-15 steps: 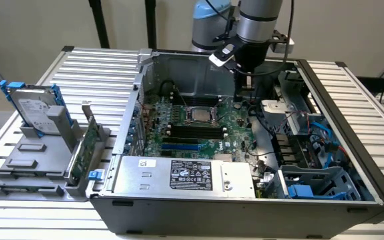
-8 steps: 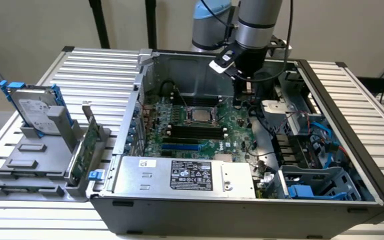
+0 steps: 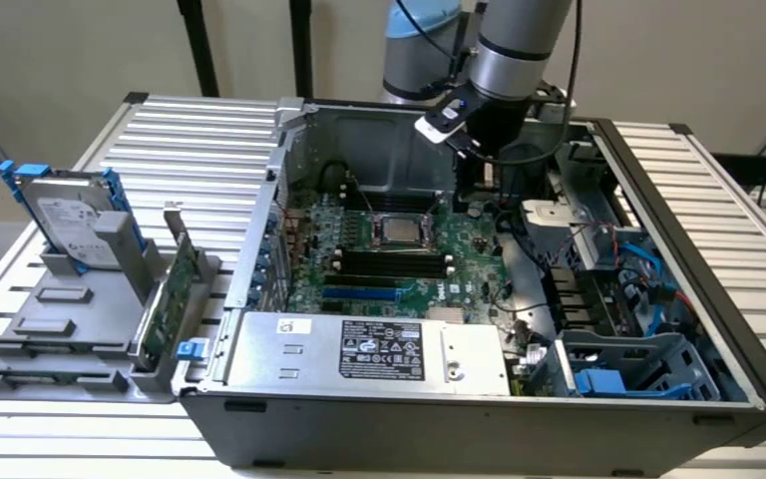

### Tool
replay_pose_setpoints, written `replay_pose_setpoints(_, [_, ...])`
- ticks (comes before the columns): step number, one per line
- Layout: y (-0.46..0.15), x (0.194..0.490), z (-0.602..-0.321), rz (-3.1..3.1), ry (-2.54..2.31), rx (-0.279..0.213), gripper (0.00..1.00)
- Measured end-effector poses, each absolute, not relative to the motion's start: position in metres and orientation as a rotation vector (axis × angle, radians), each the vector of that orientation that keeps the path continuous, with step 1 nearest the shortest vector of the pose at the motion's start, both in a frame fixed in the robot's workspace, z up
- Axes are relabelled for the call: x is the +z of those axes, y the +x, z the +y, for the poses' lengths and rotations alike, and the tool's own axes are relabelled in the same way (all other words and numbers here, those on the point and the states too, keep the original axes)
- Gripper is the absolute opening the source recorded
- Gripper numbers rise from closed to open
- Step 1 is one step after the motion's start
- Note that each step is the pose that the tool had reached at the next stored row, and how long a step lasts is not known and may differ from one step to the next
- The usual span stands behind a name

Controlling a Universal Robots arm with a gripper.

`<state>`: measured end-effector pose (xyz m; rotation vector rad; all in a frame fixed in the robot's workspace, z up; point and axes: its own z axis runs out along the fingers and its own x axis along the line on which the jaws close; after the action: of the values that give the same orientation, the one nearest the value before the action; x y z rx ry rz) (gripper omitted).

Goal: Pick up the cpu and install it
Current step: 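Close the cpu cover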

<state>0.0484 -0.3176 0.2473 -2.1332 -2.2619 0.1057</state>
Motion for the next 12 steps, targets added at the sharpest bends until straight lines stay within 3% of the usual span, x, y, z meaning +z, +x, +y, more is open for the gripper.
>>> replay_pose_setpoints(6, [0.044, 0.247, -0.318, -2.210, -2.081, 0.215, 0.11])
replay_pose_setpoints(12, [0.035, 0.246, -0.319, -2.175, -2.047, 0.283, 0.11])
